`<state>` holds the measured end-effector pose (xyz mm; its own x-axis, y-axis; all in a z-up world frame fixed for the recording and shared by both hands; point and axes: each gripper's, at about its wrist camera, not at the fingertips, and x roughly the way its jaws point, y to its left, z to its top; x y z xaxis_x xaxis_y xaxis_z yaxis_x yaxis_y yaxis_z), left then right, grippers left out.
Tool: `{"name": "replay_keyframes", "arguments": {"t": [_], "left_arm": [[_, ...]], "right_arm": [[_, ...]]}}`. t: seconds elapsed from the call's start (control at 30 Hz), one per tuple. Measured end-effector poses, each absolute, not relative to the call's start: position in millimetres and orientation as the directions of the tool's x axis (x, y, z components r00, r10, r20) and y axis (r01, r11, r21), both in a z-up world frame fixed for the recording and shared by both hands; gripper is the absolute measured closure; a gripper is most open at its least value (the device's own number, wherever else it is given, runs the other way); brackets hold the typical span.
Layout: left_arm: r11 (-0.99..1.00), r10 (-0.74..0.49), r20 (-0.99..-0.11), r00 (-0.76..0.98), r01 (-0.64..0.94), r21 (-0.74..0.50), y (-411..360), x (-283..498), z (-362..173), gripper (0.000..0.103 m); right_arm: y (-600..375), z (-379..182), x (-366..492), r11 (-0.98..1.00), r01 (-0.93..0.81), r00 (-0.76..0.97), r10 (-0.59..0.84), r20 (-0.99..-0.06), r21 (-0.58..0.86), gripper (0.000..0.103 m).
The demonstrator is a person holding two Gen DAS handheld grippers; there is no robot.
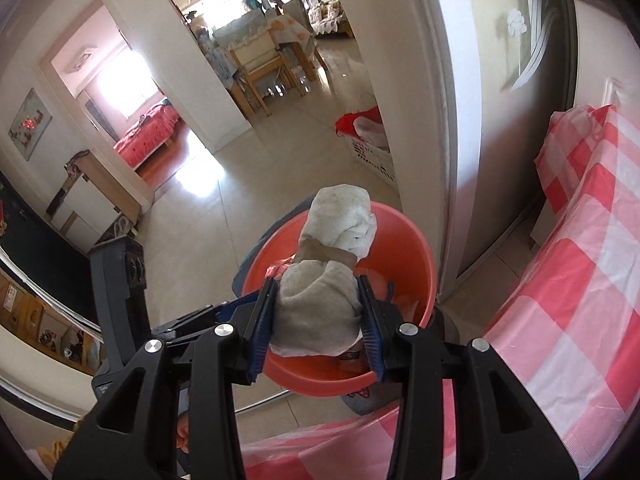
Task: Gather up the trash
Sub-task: 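Carry candy wrapper and cloth bundle to the orange bucket and open both tools, then move both open tools back over the table toward the green snack packet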
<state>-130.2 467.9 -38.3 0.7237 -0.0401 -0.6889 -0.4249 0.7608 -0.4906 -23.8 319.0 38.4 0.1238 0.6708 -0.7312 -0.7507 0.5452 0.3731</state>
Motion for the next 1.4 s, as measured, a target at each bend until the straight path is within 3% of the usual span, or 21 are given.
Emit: {"name": "replay_keyframes", "arguments": {"t": [0.07, 0.1, 0.13, 0.17, 0.3, 0.5, 1.4], "left_arm": [[0.761, -0.039, -0.693, 0.72, -0.428, -0.487, 468.4, -129.0, -40.3, 0.054], [0.762, -0.037, -0.697, 0.716, -0.431, -0.483, 468.6, -128.4, -41.0, 0.049], [0.763, -0.025, -0.703, 0.711, -0.44, -0.473, 468.5, -127.2, -40.9, 0.033], [0.765, 0.001, -0.707, 0.707, -0.456, -0.455, 468.7, -127.8, -39.8, 0.027], [0.757, 0.032, -0.707, 0.707, -0.479, -0.445, 473.0, -132.4, -35.9, 0.016], [0.751, 0.054, -0.7, 0.712, -0.491, -0.442, 474.8, -141.3, -27.9, 0.013], [0.844, -0.078, -0.692, 0.717, -0.322, -0.429, 374.5, -117.2, 18.3, 0.013]], "right_arm": [[322.1, 33.5, -22.5, 0.546, -0.752, 0.116, 0.662, -0.741, 0.37, 0.058], [322.6, 32.5, -22.2, 0.549, -0.751, 0.121, 0.66, -0.742, 0.366, 0.05], [322.9, 32.0, -22.3, 0.554, -0.751, 0.131, 0.657, -0.742, 0.358, 0.046], [321.8, 32.4, -22.9, 0.562, -0.751, 0.146, 0.655, -0.741, 0.348, 0.04], [307.9, 40.2, -23.8, 0.584, -0.731, 0.19, 0.67, -0.717, 0.352, 0.026], [265.3, 55.5, -27.7, 0.63, -0.698, 0.302, 0.689, -0.659, 0.34, 0.019], [114.0, 52.5, -44.9, 0.751, -0.561, 0.487, 0.64, -0.594, 0.349, 0.018]]}}
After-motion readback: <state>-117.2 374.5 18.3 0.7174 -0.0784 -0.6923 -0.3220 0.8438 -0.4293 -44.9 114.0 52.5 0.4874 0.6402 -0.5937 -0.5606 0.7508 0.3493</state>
